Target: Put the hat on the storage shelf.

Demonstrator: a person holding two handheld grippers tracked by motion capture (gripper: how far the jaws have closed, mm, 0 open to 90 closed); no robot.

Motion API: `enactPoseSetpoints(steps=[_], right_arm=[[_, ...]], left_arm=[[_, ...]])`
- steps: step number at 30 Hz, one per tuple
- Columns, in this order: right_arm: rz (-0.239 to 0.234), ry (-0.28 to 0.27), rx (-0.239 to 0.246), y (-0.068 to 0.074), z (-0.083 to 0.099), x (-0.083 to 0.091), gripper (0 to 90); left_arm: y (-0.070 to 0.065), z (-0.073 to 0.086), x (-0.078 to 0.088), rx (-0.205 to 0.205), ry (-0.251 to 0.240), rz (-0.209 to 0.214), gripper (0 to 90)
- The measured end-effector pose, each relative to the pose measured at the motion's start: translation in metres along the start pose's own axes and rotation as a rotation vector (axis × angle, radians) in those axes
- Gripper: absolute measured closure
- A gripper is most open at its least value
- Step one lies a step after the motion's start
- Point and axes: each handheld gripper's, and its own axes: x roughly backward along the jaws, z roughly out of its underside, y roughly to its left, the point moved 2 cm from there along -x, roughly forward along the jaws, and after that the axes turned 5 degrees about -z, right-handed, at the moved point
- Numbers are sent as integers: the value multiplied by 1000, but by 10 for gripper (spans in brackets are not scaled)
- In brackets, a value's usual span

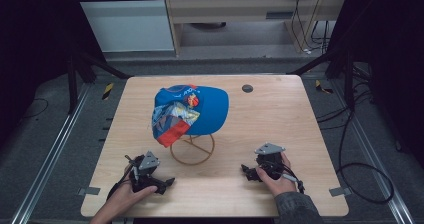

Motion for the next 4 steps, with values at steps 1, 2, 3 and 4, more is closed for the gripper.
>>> enactPoseSetpoints(steps=[1,2,3,4], right_arm=[[3,0,0,0,0,0,61],[3,1,0,0,0,0,61],[3,1,-1,0,0,0,61],[1,1,-1,0,0,0,59]], left_arm=[[0,0,0,2,-1,3,0],[0,0,0,1,-2,4,0],[0,0,0,2,-2,4,0],[0,0,0,-1,0,5,0]])
